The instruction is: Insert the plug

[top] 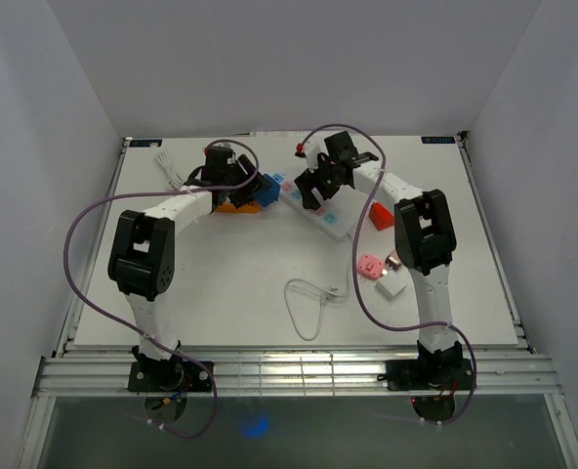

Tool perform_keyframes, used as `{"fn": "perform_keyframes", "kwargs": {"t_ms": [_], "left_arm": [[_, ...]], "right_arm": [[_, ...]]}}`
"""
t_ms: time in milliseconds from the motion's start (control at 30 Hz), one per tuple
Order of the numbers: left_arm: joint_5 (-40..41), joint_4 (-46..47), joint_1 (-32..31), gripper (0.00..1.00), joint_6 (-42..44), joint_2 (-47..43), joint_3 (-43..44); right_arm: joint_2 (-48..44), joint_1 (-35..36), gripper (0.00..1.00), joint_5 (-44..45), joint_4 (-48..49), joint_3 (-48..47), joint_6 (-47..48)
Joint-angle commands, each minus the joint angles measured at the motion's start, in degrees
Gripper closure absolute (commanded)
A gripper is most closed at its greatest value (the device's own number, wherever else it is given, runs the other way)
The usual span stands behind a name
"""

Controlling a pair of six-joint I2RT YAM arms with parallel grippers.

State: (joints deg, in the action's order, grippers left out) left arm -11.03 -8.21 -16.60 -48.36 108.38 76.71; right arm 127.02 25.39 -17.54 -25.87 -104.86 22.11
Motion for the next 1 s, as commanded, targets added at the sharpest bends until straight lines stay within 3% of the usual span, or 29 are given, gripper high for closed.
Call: {"fn": "perform_keyframes", "kwargs": {"t_ms": [0,367,467,567,700,967], "left_arm": [[-3.0,5.9,0.1,1.0,-2.9,-0.2,3.4],[1.5,10.2,0.1,1.0,-3.5,1.0,1.8],[3.2,9.5,0.3,1.0,-3.3,-0.2,1.5],[4.3,8.5,1.0,1.0,-2.0,-2.8,1.4],[7.0,1.5,1.0,1.0,2.1,-5.8,4.6],[3.8,-1.5,0.3,1.0,10.7,-14.7,-0.3]], "right_arm": [[1.1,0.3,0.11,-3.4,-0.5,-0.9,-1.4],[-1.5,0.9,0.11,3.7,1.3,7.1,-1.9],[-2.3,1.0,0.01,3.7,1.3,9.3,-1.8],[-3.9,1.1,0.17,3.1,1.8,12.2,-2.1],[-8.2,2.2,0.21,3.7,4.6,18.8,-2.1],[-19.0,6.6,0.25,6.8,9.3,32.1,-3.1]]}}
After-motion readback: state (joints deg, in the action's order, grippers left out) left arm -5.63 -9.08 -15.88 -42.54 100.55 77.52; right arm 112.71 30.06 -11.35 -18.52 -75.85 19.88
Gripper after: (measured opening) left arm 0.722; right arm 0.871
